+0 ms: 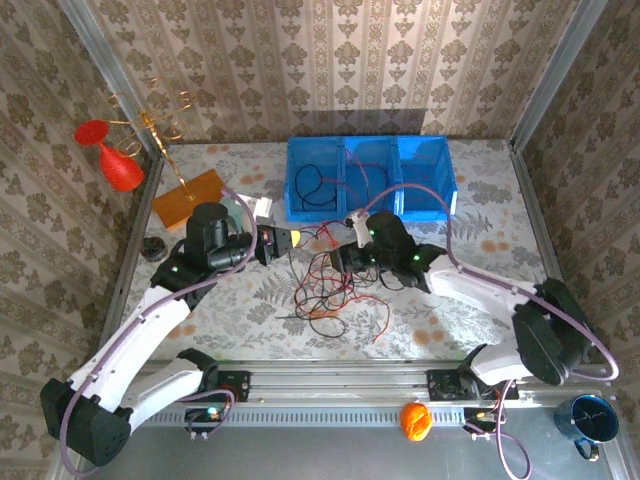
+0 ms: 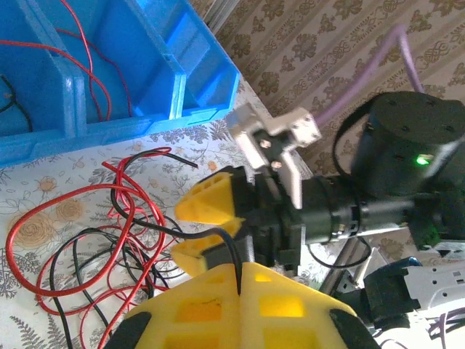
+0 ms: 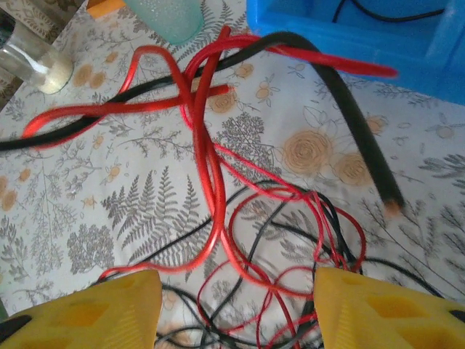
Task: Untangle the cables
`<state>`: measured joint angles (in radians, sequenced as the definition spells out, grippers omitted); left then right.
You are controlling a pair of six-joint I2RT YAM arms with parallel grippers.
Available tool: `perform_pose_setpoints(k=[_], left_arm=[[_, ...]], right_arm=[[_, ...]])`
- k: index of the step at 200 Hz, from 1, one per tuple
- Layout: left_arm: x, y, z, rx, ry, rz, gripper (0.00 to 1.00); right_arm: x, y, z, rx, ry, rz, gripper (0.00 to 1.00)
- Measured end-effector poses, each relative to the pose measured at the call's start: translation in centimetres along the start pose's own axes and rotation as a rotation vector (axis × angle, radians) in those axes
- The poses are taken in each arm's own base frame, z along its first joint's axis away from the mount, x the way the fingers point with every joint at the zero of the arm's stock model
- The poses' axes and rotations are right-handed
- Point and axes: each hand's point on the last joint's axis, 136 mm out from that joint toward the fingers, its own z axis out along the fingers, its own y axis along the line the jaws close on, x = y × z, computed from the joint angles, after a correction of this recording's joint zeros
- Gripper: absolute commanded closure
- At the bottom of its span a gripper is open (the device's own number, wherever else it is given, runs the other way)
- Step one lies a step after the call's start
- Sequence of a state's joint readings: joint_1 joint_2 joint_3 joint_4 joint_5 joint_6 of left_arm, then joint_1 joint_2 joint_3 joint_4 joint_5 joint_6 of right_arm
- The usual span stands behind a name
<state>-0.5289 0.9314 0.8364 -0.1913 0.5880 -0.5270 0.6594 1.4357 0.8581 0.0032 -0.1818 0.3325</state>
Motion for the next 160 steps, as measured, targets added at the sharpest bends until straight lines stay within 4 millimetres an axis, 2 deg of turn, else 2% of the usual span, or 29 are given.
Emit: perform_pose_setpoints(k=[24,38,49,82,103,134,160], left_arm=[[0.4,0.0,-0.3,-0.001,-0.001,0.001,1.00],[0.5,0.0,-0.5,0.000,-0.006,0.004,1.00],[0.6,0.0,-0.6,-0.001,-0.010,0.005,1.00],[1.0,0.3,-1.1,-0.020,-0.023,0.006,1.00],[1.1,1.4,-1.6,-0.073,-0.042,-0.006,1.00],[1.2,3.3,-3.0,-0.159,-0.080,-0.030,1.00],[0.9,5.1,-4.3,-0.227,-0.123,-0.054,1.00]], right_arm=[[-0.4,-0.2,1.4,0.002,0.001,-0.001,0.72],[-0.5,-0.2,1.6,0.000,-0.003,-0.001,0.91],[-0.6,-0.2,1.6,0.000,-0.005,0.000,1.00],[-1.0,-0.4,1.4,0.010,-0.021,0.010,1.00],[-1.2,-1.5,0.2,0.033,-0.049,0.030,1.00],[-0.7,-5.7,-3.2,0.107,-0.109,0.123,1.00],[0.7,-9.9,-6.0,0.191,-0.151,0.235,1.00]])
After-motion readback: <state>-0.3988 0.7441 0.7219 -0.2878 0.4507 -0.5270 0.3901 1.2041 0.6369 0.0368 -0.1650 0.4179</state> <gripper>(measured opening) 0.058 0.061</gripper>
